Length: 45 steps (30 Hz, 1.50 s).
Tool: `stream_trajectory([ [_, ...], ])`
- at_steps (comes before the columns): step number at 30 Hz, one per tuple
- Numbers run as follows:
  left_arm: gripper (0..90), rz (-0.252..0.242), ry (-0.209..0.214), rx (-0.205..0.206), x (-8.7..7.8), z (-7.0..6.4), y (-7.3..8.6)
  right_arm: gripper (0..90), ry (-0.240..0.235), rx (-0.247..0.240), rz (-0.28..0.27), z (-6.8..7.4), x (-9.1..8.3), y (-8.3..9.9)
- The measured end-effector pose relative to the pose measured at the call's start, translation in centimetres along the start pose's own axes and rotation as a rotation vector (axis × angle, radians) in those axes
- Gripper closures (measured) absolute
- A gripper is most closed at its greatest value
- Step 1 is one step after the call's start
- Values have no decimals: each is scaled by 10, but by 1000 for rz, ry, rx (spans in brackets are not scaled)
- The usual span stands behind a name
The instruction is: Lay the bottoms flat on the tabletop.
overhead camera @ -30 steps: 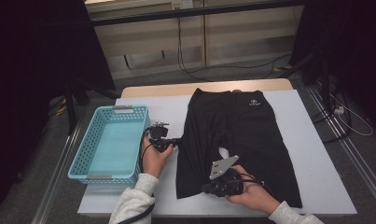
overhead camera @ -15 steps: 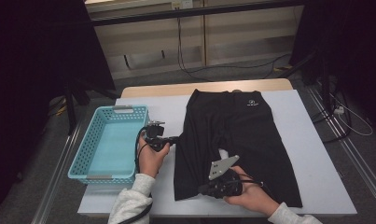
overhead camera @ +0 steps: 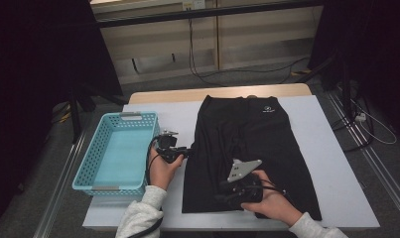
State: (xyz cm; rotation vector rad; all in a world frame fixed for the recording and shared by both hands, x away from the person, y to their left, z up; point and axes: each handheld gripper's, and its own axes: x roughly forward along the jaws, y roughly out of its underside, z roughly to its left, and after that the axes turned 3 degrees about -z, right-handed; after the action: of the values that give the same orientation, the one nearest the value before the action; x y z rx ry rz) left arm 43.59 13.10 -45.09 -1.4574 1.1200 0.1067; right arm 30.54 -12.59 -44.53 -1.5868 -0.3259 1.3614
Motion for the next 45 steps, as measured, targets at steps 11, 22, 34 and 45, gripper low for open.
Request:
stream_trajectory([
  [11, 250, 3, -12, 57, 0, -2, 2, 273, 252, 84, -41, -41, -34, 10],
  [22, 384, 19, -24, 80, 3, -5, 5, 251, 342, 112, -35, -59, -49, 20],
  [34, 865, 70, 11, -2, 5, -11, 5, 261, 374, 130, -34, -67, -56, 25],
  [45, 900, 54, -12, -58, -9, 0, -1, 265, 393, 144, -41, -73, -66, 30],
])
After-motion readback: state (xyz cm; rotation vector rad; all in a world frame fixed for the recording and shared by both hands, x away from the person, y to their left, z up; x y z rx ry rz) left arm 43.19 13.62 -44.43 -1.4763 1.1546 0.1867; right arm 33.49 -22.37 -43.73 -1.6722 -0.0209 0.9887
